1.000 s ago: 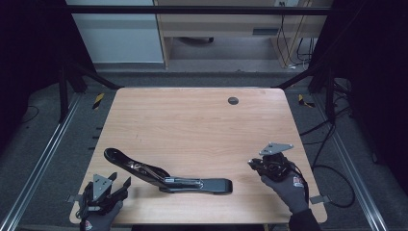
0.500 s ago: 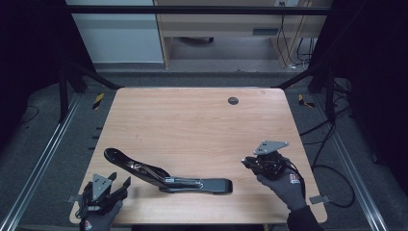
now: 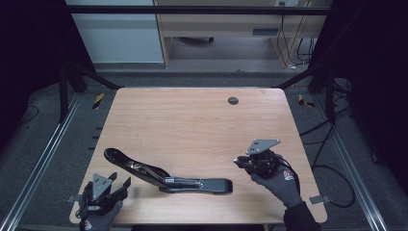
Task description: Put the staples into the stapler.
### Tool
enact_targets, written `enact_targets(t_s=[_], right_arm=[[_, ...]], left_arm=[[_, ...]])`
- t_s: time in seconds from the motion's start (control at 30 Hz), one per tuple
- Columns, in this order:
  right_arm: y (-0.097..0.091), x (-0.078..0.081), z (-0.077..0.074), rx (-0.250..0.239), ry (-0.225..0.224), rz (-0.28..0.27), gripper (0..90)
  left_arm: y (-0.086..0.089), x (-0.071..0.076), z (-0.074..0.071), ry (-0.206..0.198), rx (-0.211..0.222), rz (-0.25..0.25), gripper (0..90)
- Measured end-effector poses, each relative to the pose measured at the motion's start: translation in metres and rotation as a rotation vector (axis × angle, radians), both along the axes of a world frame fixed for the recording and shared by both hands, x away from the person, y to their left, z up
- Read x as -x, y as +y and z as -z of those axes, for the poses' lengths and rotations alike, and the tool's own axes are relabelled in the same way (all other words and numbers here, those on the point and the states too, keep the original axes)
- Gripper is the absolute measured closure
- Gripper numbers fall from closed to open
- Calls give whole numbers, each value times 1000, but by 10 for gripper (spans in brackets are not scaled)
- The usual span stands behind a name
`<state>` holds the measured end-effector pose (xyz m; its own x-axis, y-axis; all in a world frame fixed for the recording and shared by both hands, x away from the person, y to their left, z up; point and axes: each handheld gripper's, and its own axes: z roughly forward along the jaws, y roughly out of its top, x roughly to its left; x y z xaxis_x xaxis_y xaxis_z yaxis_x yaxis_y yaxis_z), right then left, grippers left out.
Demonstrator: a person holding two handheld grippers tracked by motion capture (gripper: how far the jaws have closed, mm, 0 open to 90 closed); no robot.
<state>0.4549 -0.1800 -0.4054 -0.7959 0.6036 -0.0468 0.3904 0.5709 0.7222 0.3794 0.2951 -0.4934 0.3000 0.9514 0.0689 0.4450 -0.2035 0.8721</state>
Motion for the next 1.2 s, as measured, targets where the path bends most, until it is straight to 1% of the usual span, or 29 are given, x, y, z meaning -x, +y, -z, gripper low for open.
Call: enact_targets(t_s=[0.03, 0.13, 0.23, 0.33, 0.47, 0.67, 0.77, 1.2], right_arm=[[1, -1, 0, -6, 0, -7, 782], [5, -2, -3, 8, 5, -19, 782], [9, -3, -5, 3, 7, -37, 782], [13, -4, -8, 11, 8, -64, 782], [19, -6, -9, 3, 21, -108, 782], [27, -10, -10, -24, 18, -154, 782], [32, -10, -11, -25, 14, -174, 782], [51, -13, -11, -28, 17, -236, 782]], left_arm=[[0, 0, 0, 1, 1, 0, 433], [0, 0, 0, 3, 0, 0, 433], [-1, 0, 0, 2, 1, 2, 433], [-1, 0, 0, 3, 1, 2, 433], [-1, -1, 0, 3, -2, 2, 433], [-1, -1, 1, 7, 0, 3, 433], [-1, -1, 1, 8, 0, 4, 433], [-1, -1, 1, 10, -2, 6, 433]])
